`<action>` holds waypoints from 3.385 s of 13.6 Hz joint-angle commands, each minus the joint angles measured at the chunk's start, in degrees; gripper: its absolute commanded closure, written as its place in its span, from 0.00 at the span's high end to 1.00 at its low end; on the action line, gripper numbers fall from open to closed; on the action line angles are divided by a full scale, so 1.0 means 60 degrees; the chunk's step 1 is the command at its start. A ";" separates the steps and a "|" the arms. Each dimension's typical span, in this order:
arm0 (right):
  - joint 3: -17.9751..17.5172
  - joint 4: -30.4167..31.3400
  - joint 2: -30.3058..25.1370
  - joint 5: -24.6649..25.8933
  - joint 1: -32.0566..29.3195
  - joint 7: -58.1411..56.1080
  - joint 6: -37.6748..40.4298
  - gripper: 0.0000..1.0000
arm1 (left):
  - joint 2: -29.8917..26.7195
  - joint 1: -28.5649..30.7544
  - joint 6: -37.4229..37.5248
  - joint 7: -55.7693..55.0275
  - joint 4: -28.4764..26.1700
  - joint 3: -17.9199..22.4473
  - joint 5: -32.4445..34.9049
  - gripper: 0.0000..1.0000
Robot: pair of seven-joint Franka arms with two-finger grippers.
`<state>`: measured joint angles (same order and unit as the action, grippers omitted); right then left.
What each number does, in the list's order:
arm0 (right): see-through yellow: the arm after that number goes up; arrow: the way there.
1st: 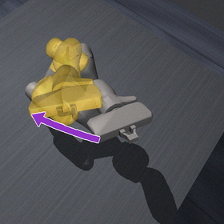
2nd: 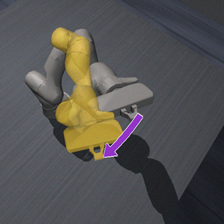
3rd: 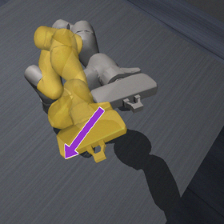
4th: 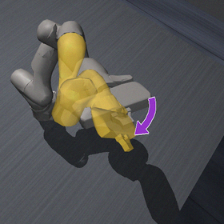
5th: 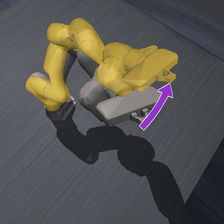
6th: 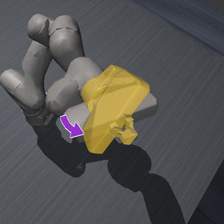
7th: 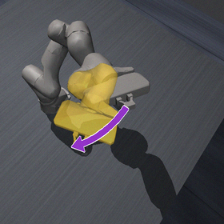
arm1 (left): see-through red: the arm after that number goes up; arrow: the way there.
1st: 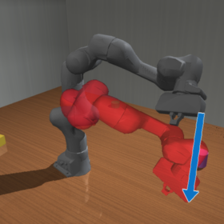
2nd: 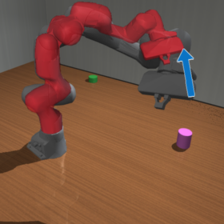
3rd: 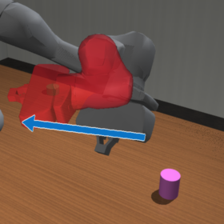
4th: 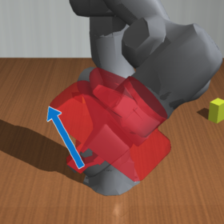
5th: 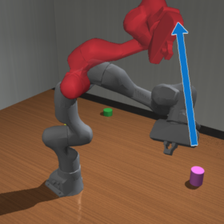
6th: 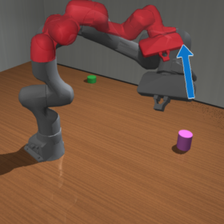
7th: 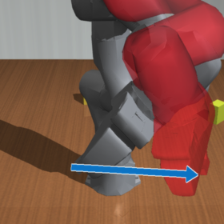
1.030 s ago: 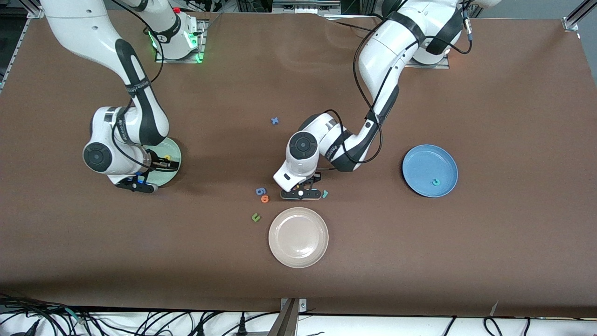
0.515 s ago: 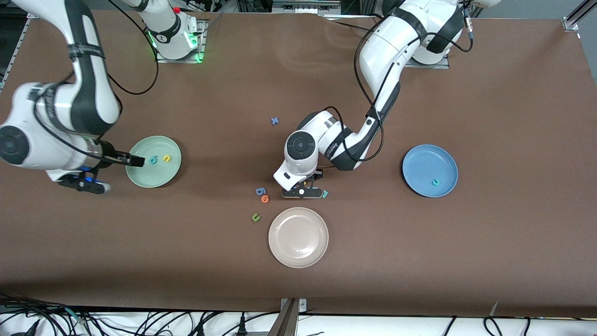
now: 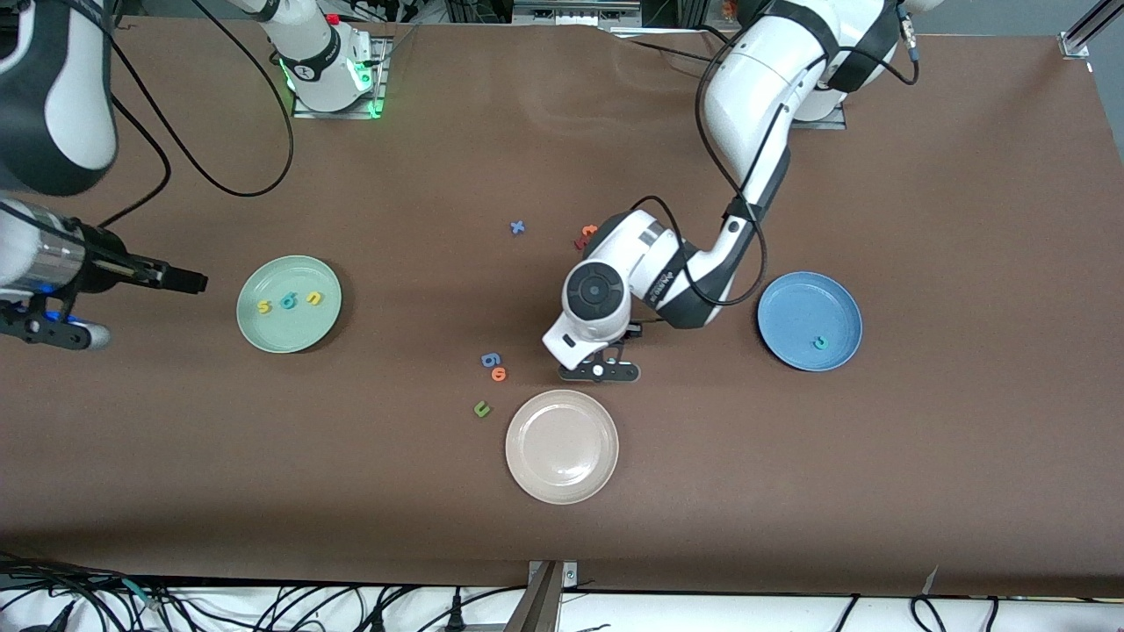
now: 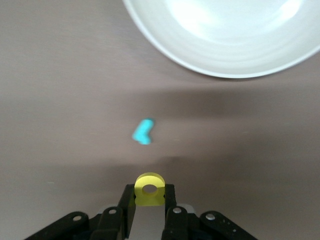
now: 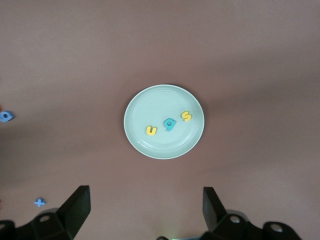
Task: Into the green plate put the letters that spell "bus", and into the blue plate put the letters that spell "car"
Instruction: 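Return the right arm to rest while the left gripper lifts the yellow a, then lower the yellow a onto the blue plate and open the left gripper, then move the left gripper back toward the letters by the white plate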
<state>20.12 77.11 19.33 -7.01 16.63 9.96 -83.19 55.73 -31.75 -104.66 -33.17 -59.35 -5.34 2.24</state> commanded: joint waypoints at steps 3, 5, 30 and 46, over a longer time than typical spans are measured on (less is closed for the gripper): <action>0.0118 -0.0181 -0.0058 -0.0121 0.0069 -0.0166 0.0139 1.00 | -0.2209 0.1144 0.0084 0.2199 -0.2688 -0.0062 -0.0125 0.18; 0.0118 -0.0181 -0.0072 -0.0135 0.0070 -0.0195 0.0139 1.00 | -0.2795 0.1555 0.0084 0.3093 -0.3303 -0.0062 -0.0139 0.18; -0.1845 0.0757 -0.0907 0.0772 -0.1893 -0.1675 -0.0564 1.00 | -0.5054 0.5043 -0.4267 0.8531 -0.8654 -0.0047 -0.0008 1.00; -0.1757 0.0757 -0.0893 0.0904 -0.1864 -0.1704 -0.0594 1.00 | -0.1778 0.1383 -0.2323 0.2647 -0.2745 -0.0252 -0.0447 1.00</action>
<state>10.08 80.19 15.47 -2.48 5.58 -0.04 -86.11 38.49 -21.21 -124.97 -14.26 -87.56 -7.66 0.57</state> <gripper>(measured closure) 0.000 0.000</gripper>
